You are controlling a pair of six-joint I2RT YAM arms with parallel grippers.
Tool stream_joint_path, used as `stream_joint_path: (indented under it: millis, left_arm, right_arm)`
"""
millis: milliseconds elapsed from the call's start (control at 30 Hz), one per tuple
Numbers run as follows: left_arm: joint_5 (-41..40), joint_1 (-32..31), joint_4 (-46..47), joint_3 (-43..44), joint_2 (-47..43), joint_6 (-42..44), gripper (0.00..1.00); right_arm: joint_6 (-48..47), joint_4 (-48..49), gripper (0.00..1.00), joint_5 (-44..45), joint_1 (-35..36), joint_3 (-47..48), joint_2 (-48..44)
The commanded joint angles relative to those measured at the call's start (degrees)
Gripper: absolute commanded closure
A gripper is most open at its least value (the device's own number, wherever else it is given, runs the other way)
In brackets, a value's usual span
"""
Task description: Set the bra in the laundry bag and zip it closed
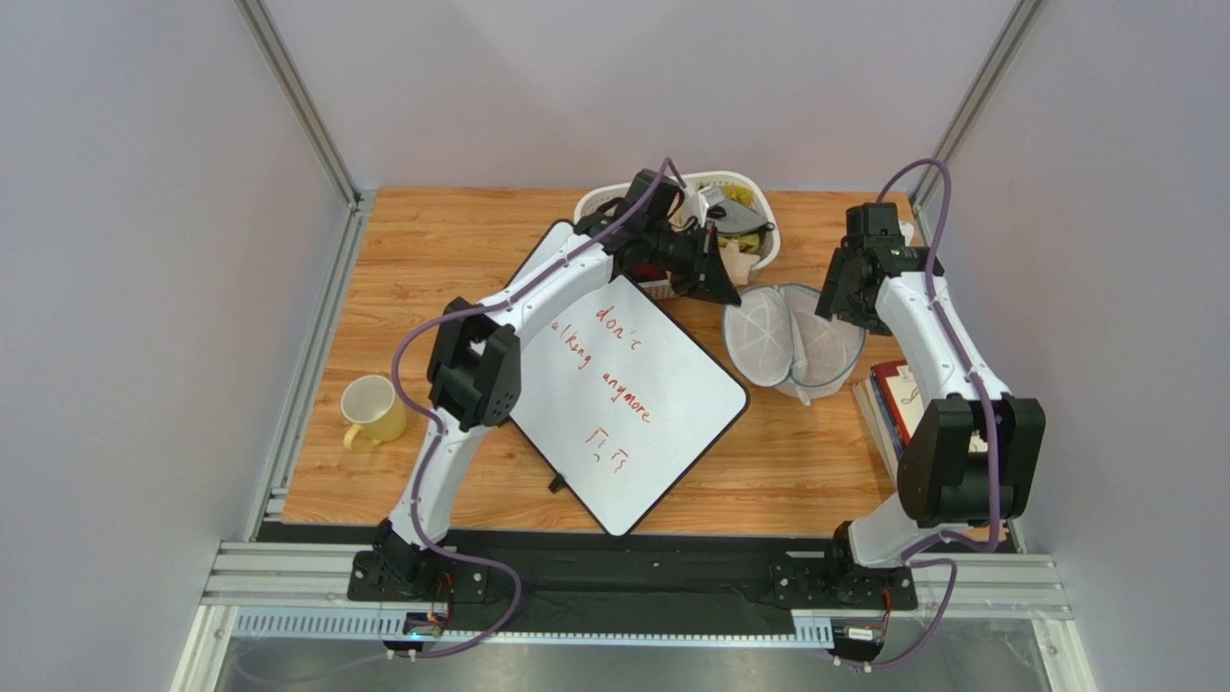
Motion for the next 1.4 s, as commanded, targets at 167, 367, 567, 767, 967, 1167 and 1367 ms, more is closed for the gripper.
stream_joint_path:
  millis: [167,367,567,767,967,1167,1367]
  left_arm:
    - [0.8,-0.1,-3.3,5.5,0.5,2.6,1.0]
    - [-2.2,-0.1,-6.8,5.9,0.8,5.3,0.97]
    - [-13.6,-0.5,-14.5,9.0,-0.4,12.4,0.68]
    - [-17.2,-0.4,-17.8,12.7,-1.2,15.1,0.31]
    - [-16.4,-0.6,-17.5,12.1,-5.5,15.7,0.23]
    - [-14.9,-0.8,-15.5,8.6,-11.6,16.1,0.26]
    - [-15.5,-1.0,-13.1,2.5,-18.5,16.1,0.27]
  right_arm:
    - [-0.5,3.1,0.37,2.4,-4.1,-0.4,2.7]
    - [-0.2,3.3,0.82,-0.2,-6.2,1.6,6.2]
    - [-0.9,2.5,0.93,-0.3,-7.2,2.0,5.8]
    - [-1.3,-0.2,0.9,-0.8,-7.2,4.6,6.6]
    - [-2.0,-2.4,0.75,-0.7,-7.1,8.0,8.9]
    - [-2.3,-3.9,0.57,-1.4,-7.1,9.0,9.9]
    - [-1.9,-4.1,0.31,0.2,-6.4,8.9,6.7]
